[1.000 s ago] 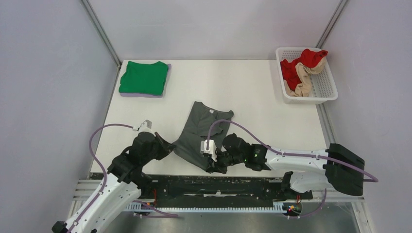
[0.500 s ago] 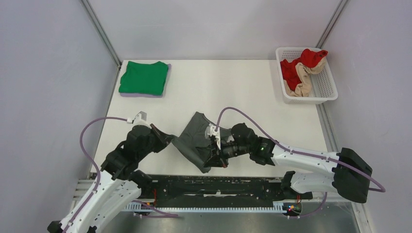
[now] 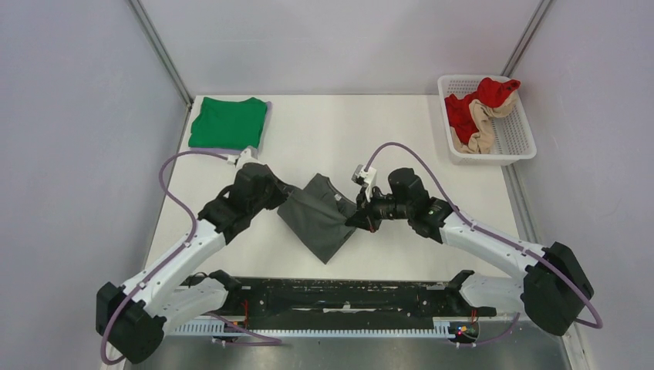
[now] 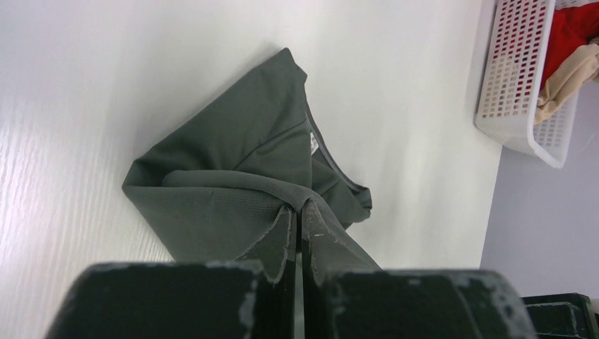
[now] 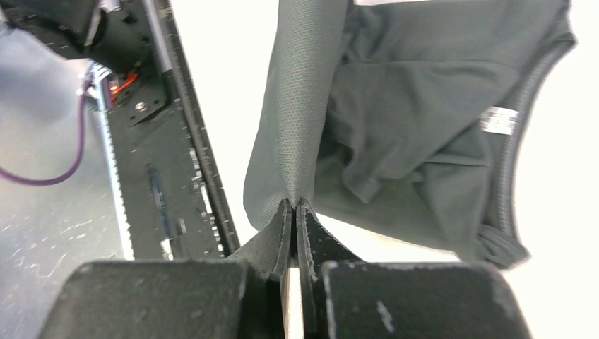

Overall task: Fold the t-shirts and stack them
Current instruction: Fold the long partially folded tshirt into a neat square

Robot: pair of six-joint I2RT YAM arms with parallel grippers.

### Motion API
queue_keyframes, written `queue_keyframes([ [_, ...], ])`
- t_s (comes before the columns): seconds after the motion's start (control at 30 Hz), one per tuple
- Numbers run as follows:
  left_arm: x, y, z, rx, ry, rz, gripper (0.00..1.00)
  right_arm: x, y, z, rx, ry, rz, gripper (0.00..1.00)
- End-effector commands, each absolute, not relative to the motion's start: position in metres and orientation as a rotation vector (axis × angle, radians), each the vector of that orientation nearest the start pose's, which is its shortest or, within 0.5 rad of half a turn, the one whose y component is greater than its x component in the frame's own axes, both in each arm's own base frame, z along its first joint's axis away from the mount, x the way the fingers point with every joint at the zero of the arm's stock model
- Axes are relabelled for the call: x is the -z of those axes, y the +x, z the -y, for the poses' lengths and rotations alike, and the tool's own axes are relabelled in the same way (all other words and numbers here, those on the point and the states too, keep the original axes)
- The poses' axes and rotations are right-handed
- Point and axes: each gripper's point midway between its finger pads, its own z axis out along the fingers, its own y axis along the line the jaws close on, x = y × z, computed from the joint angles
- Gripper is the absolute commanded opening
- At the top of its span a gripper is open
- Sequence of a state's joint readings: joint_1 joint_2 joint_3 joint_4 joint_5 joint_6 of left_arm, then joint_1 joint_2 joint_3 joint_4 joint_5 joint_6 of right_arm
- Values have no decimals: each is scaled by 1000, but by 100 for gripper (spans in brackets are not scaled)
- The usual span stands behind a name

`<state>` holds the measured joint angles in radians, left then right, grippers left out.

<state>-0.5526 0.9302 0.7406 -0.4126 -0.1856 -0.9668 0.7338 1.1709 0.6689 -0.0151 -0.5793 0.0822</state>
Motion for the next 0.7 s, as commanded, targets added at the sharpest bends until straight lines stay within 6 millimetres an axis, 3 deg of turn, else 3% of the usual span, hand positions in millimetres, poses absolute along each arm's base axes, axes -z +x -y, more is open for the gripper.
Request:
queue_keyframes([
  [0.0,-203,305,171,625,-527,-2037,2,-145,212,-279,-970,-991,-1968,0],
  [0.3,-175,361,193,511,-488,-2101,2,-117,259,-252,-881,-845,-2091,0],
  [0.67,-105,399,216,478,-483,-2286,3,-72,296,-238,-788,-755,-2233,0],
])
